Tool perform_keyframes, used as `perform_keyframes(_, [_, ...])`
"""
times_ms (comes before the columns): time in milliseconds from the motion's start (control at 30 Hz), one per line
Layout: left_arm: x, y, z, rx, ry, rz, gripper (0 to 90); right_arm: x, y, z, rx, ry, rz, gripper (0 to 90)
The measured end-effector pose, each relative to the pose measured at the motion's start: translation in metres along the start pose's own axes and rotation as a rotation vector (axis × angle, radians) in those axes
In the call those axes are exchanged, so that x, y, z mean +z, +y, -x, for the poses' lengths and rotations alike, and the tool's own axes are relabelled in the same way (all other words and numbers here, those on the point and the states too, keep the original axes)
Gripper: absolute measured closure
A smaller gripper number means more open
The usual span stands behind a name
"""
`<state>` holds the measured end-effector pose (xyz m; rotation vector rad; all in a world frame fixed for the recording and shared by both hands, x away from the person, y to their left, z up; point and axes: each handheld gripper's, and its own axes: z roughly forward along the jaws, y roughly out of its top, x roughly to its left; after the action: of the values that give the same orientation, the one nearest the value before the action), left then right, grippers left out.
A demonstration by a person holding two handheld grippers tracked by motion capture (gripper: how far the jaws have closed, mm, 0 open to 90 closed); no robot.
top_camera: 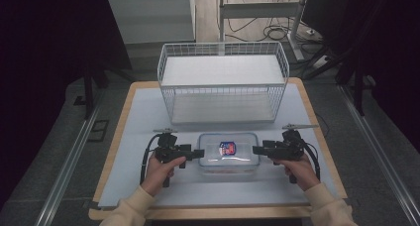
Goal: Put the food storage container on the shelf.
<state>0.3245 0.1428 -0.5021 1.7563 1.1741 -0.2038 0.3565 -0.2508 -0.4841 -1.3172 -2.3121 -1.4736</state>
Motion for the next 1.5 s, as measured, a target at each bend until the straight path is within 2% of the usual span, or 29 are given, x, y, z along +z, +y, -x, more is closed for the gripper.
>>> perform_keyframes(133, [0.007, -0.001, -0.006, -0.029, -0.033, -0.017, 18.8, -0.001, -0.001, 0.003, 0.018, 0.008, -0.001, 24.3])
perform_keyframes(233, [0.011, -0.003, -0.011, -0.067, -0.060, -0.023, 19.5, 0.001, -0.002, 0.005, 0.036, 0.021, -0.014, 24.2])
perform_keyframes(300, [0.013, -0.005, -0.015, -0.082, -0.062, -0.034, 19.5, 0.005, -0.004, 0.006, 0.053, 0.029, -0.026, 23.3])
perform_keyframes(433, [0.018, -0.007, -0.017, -0.092, -0.067, -0.053, 19.4, 0.012, -0.008, 0.009, 0.079, 0.045, -0.058, 22.4])
perform_keyframes(567, [0.022, -0.008, -0.018, -0.104, -0.109, -0.062, 21.8, 0.017, -0.010, 0.010, 0.095, 0.067, -0.079, 22.7])
perform_keyframes(633, [0.023, -0.008, -0.017, -0.101, -0.121, -0.068, 23.4, 0.019, -0.011, 0.010, 0.108, 0.082, -0.084, 23.6])
perform_keyframes(767, [0.022, -0.008, -0.015, -0.096, -0.112, -0.063, 25.4, 0.021, -0.012, 0.011, 0.118, 0.097, -0.091, 25.8])
perform_keyframes(1033, [0.018, -0.009, -0.013, -0.080, -0.112, -0.049, 30.7, 0.014, -0.012, 0.018, 0.158, 0.147, -0.084, 37.5])
perform_keyframes(1300, [0.010, -0.017, -0.010, -0.076, -0.126, 0.000, 38.3, 0.007, -0.016, 0.011, 0.141, 0.136, -0.055, 44.6])
perform_keyframes(1333, [0.009, -0.017, -0.010, -0.071, -0.130, 0.002, 40.0, 0.005, -0.017, 0.011, 0.148, 0.138, -0.054, 45.6])
perform_keyframes(1500, [0.003, -0.023, -0.002, -0.026, -0.113, 0.014, 43.0, 0.000, -0.020, 0.003, 0.111, 0.117, -0.032, 48.1])
